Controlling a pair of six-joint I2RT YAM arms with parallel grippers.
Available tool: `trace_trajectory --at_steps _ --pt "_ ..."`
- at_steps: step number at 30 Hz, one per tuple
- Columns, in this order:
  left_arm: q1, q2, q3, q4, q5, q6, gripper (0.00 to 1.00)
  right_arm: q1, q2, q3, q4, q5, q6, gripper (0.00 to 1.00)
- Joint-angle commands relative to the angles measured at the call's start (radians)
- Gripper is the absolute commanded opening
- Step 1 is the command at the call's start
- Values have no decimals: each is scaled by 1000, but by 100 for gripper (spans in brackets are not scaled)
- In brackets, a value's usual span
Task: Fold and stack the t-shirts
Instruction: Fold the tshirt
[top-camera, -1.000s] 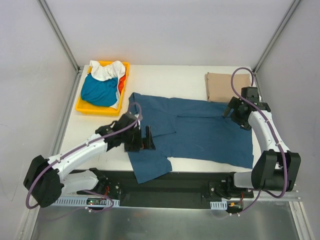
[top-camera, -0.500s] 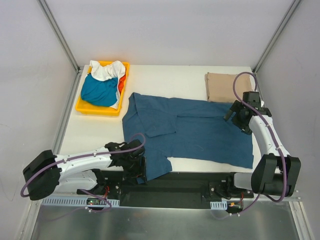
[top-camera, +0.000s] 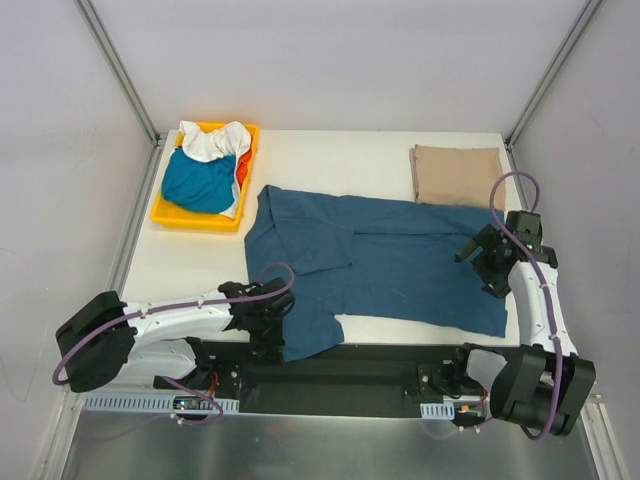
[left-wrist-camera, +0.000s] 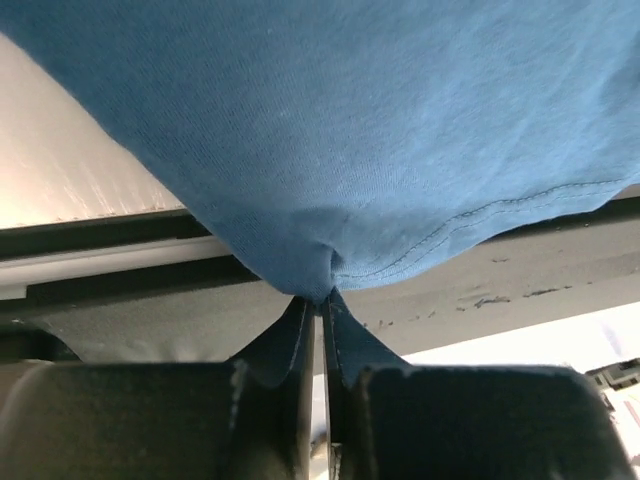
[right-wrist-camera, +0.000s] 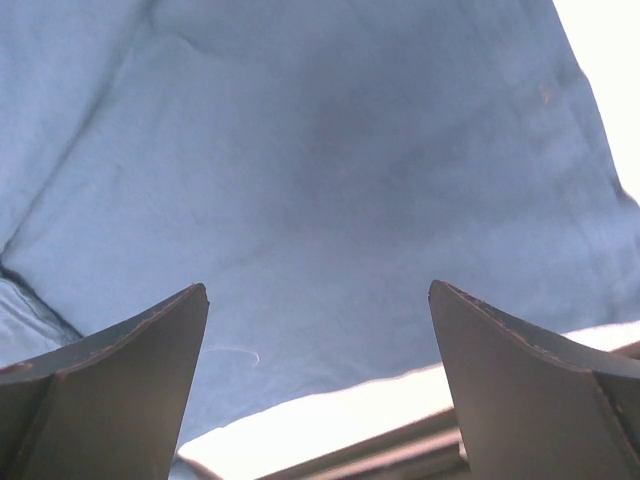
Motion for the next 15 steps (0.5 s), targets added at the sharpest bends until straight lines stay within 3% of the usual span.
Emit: trace_trajectory --at_steps 1,8,15 --pt "-4 -35 30 -13 -93 44 0 -71 -34 -7 -171 -43 72 96" --pt "-2 -76 107 -12 -146 128 0 -307 -85 -183 -193 -265 98 96" --pt "7 -84 123 -12 -124 147 0 -438 -128 -275 -222 -240 80 97"
